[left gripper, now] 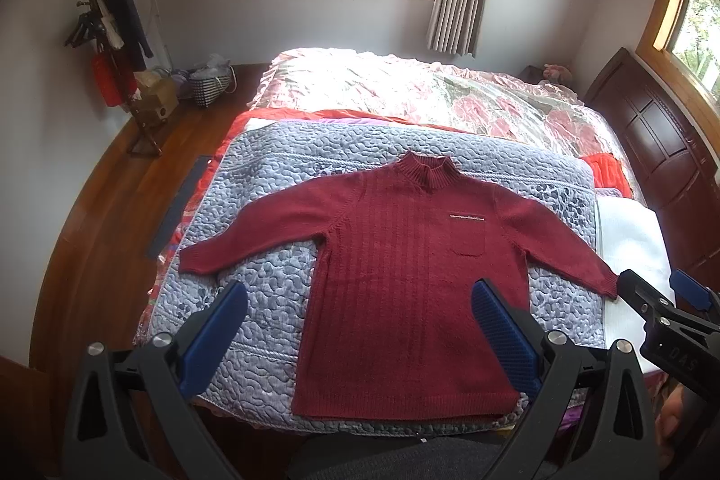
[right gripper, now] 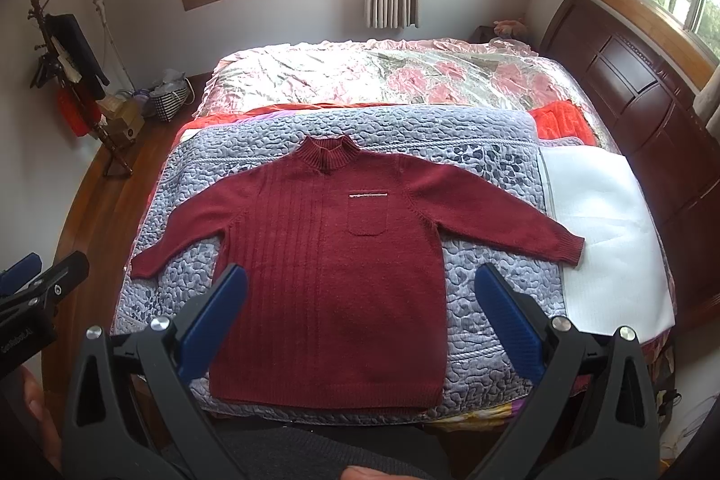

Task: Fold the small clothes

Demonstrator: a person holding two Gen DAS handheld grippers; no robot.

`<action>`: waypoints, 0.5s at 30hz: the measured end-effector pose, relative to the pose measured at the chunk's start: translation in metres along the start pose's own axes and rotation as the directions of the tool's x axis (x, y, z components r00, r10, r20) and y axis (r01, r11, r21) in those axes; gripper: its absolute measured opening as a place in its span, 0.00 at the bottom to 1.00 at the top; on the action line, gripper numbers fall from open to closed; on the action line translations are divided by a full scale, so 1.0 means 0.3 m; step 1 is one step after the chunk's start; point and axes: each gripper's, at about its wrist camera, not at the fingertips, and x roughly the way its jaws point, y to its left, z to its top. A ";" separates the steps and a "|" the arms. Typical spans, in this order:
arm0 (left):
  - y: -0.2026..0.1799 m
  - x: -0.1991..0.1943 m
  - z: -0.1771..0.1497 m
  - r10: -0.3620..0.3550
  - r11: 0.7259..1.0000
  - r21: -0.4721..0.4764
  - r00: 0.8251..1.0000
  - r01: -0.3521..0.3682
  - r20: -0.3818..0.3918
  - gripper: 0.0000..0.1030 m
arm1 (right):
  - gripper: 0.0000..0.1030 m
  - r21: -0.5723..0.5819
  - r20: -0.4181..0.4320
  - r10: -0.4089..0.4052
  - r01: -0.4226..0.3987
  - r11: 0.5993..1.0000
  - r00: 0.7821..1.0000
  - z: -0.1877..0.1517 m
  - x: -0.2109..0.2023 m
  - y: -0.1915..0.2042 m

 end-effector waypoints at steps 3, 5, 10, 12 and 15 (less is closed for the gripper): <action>-0.002 0.000 0.000 0.000 1.000 0.000 1.000 0.000 0.000 0.96 | 0.97 -0.004 0.000 -0.001 0.001 1.000 1.000 0.005 0.000 0.003; -0.002 0.003 0.000 -0.001 1.000 -0.004 1.000 0.001 -0.001 0.96 | 0.97 -0.003 -0.001 -0.002 0.002 1.000 1.000 0.007 0.002 0.004; -0.001 0.008 -0.002 -0.002 1.000 -0.003 1.000 0.002 -0.001 0.96 | 0.97 0.000 -0.001 -0.005 0.005 1.000 1.000 0.013 0.005 0.000; -0.003 0.010 -0.001 -0.003 1.000 -0.004 1.000 0.003 -0.001 0.96 | 0.97 0.000 -0.001 -0.005 0.005 1.000 1.000 0.015 0.008 -0.001; -0.005 0.011 -0.002 -0.003 1.000 -0.003 1.000 0.003 -0.003 0.96 | 0.97 0.003 -0.001 -0.007 0.007 1.000 1.000 0.015 0.010 -0.002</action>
